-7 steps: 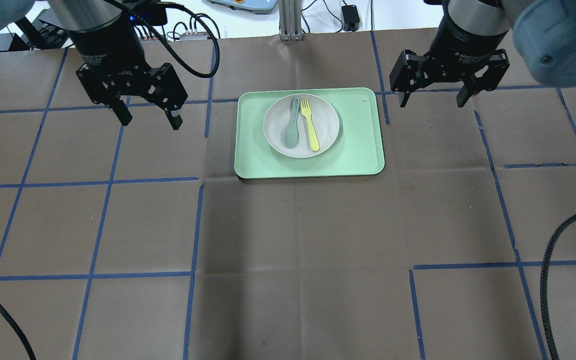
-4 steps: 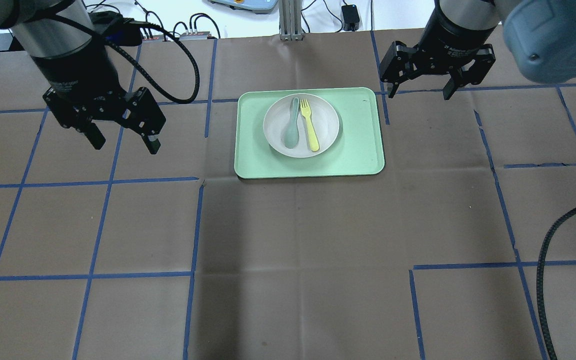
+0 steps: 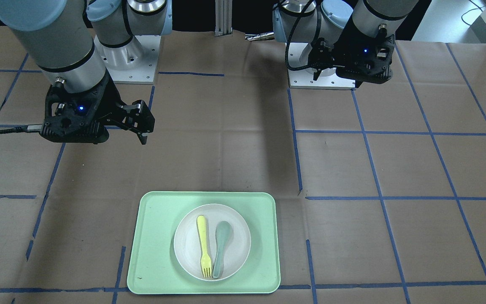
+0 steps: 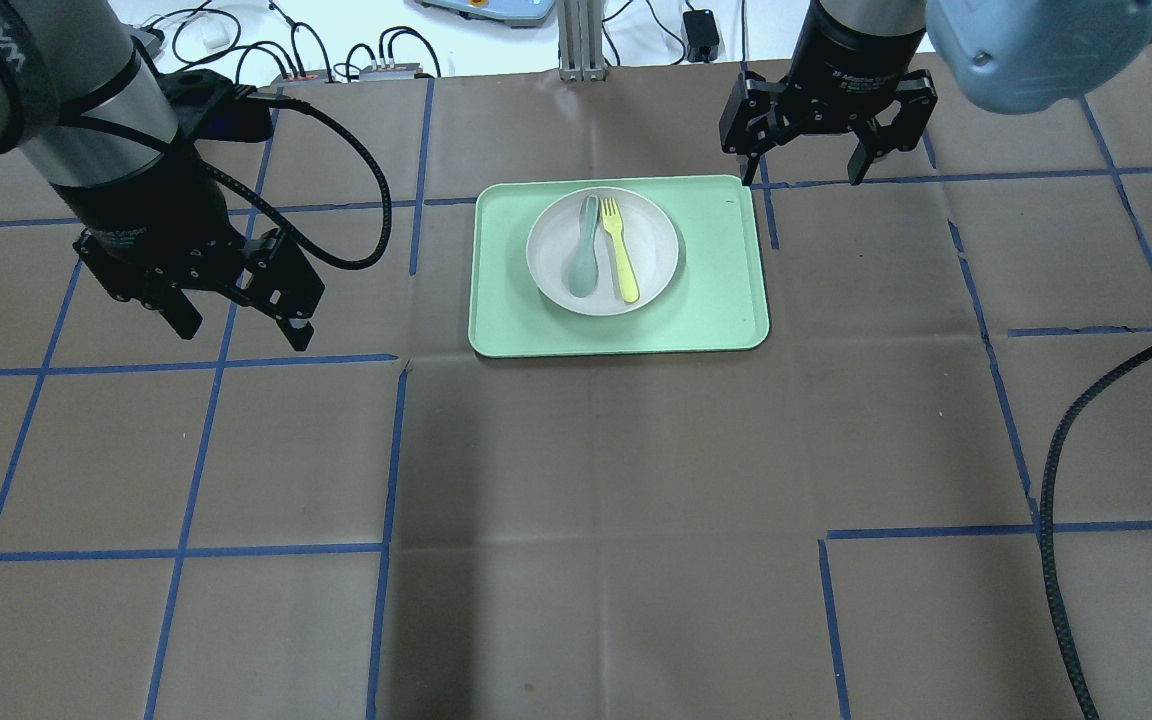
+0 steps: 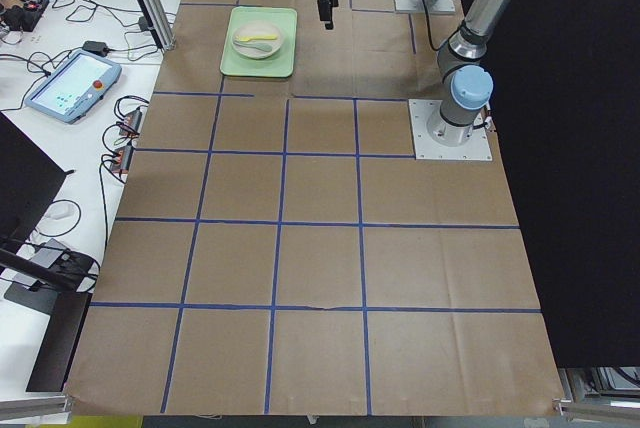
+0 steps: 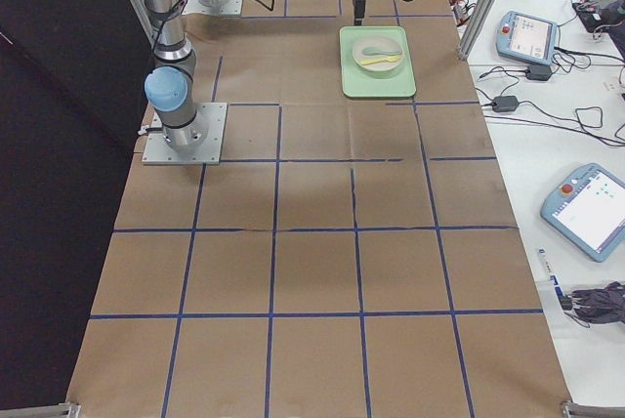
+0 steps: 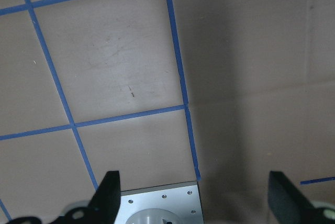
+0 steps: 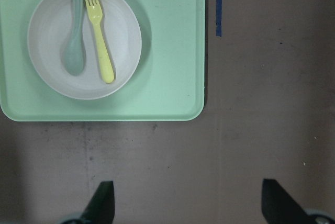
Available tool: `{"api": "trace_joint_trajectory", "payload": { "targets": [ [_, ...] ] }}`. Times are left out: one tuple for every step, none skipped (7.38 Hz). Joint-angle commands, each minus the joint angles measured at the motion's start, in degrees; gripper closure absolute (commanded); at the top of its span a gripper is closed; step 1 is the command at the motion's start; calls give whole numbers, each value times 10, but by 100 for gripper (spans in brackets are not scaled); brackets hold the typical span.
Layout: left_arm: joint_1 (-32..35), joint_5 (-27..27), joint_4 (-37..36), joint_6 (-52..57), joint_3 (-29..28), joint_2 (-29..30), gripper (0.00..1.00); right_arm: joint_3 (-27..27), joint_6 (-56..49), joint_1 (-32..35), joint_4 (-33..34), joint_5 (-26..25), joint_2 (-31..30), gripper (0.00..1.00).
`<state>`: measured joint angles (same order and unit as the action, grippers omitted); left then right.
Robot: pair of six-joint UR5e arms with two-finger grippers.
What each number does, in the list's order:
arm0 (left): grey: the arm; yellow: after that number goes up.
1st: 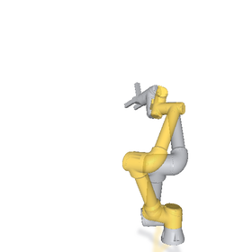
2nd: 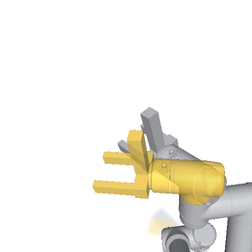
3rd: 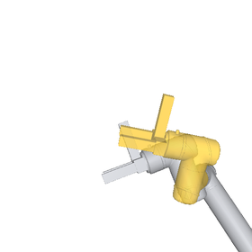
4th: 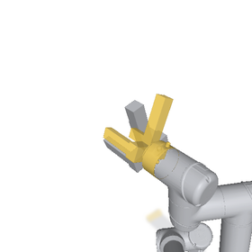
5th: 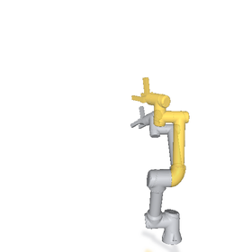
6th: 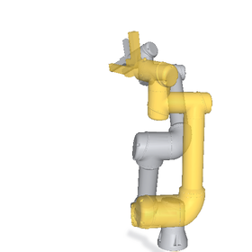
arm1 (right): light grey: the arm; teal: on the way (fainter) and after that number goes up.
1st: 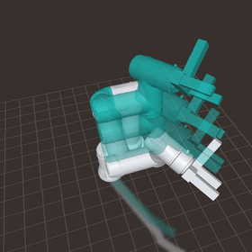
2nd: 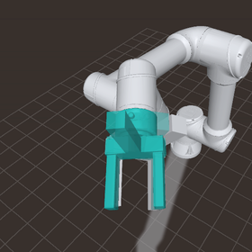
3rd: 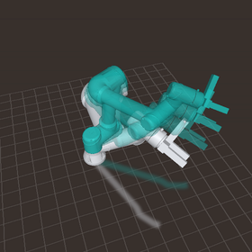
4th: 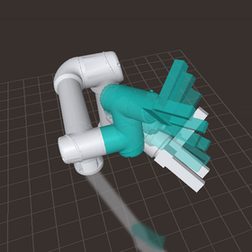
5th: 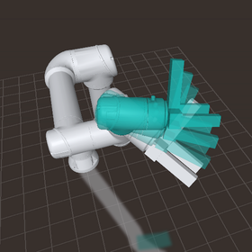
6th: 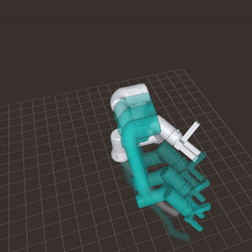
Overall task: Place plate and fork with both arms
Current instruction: 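Retract the left gripper while moving the right gripper over the plate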
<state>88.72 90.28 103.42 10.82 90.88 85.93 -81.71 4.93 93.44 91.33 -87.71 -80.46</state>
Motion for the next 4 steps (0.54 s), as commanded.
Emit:
{"api": "trace_joint_trajectory", "payload": {
  "targets": [
    [-14,0,-15,7,2,-2,0,-3,-49,-47,-44,0,-36,0],
    [-14,0,-25,8,3,1,0,-28,-49,-54,-70,-1,-77,0],
    [-14,0,-29,7,3,1,0,-44,-41,-51,-67,-4,-107,0],
    [-15,1,-35,8,3,-1,0,-47,-37,-50,-68,-4,-110,0]
  ]
}}
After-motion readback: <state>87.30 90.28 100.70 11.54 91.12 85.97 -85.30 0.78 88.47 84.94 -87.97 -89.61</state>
